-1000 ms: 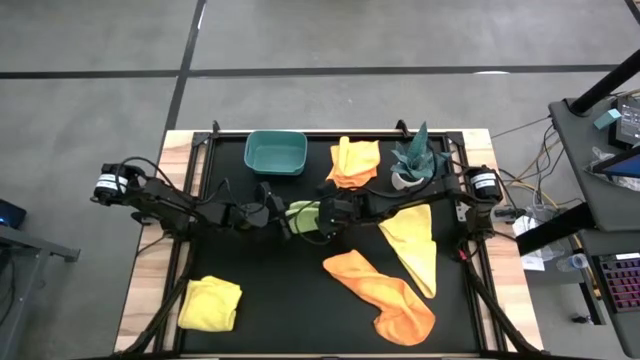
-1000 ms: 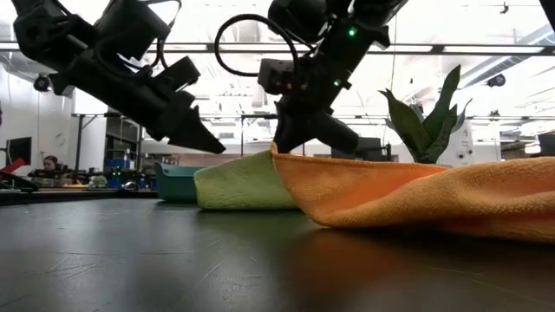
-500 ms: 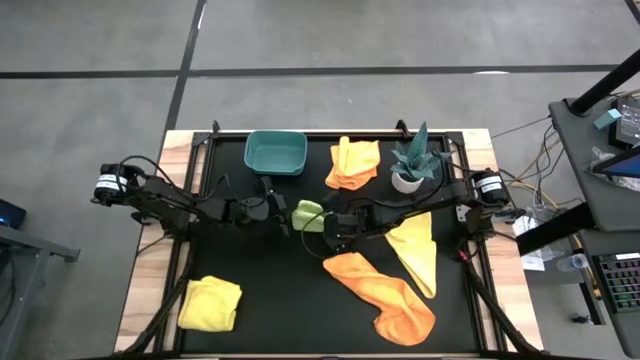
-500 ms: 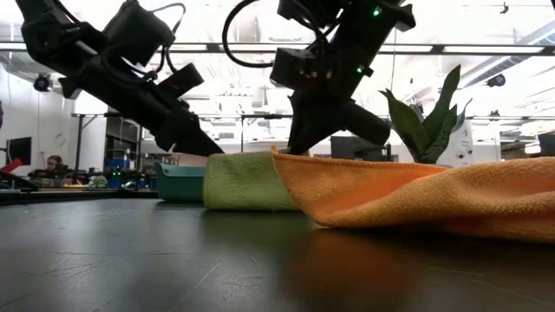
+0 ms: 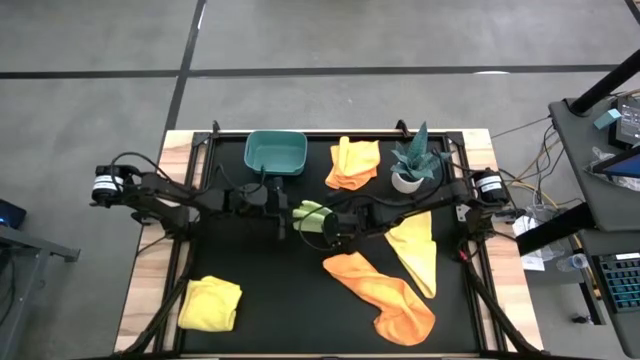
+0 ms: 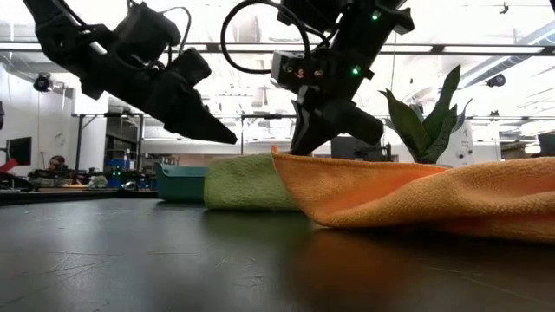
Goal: Fold microfiber towels
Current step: Fold the green microfiber cloth
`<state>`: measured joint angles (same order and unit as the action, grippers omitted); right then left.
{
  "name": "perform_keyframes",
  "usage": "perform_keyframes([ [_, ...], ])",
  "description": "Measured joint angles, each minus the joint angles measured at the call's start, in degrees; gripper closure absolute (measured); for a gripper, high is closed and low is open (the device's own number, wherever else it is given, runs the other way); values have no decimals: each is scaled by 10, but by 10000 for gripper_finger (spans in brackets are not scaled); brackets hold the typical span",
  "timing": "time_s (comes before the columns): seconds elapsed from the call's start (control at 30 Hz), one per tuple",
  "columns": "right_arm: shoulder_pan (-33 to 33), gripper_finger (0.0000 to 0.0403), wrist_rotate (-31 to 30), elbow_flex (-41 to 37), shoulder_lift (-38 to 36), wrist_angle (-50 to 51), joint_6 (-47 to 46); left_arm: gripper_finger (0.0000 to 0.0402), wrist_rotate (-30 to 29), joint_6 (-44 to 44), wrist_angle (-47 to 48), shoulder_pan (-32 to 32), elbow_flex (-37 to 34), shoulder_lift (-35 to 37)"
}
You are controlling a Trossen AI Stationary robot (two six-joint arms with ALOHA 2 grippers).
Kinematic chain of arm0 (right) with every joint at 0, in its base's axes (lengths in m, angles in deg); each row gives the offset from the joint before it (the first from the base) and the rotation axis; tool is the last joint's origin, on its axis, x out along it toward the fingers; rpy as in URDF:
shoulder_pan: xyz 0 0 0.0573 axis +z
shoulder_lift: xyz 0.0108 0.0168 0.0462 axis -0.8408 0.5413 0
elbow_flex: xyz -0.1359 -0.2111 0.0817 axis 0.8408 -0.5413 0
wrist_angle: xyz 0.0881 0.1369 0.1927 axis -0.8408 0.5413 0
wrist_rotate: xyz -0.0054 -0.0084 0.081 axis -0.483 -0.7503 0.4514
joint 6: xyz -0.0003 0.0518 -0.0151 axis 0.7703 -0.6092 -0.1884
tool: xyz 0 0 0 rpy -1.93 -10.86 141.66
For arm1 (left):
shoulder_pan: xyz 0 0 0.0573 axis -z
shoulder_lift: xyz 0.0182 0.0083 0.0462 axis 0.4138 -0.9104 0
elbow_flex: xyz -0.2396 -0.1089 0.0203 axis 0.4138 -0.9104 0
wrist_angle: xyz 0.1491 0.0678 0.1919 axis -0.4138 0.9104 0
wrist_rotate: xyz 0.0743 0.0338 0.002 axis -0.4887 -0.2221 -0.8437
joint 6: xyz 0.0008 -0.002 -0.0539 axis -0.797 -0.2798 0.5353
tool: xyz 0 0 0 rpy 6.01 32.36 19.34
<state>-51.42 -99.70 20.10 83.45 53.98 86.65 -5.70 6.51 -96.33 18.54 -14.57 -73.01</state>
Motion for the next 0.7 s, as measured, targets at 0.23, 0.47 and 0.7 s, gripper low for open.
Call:
perform_keyframes([
  [0.23, -2, 394, 0, -4, 0, -1, 20, 123, -5, -36, -34, -22, 0, -30],
  [0.47, -4, 394, 0, -4, 0, -1, 21, 105, 3, -55, -90, -44, 6, -103],
  [0.7, -3, 394, 0, -4, 0, -1, 24, 109, 44, -57, -92, -63, 29, -169],
])
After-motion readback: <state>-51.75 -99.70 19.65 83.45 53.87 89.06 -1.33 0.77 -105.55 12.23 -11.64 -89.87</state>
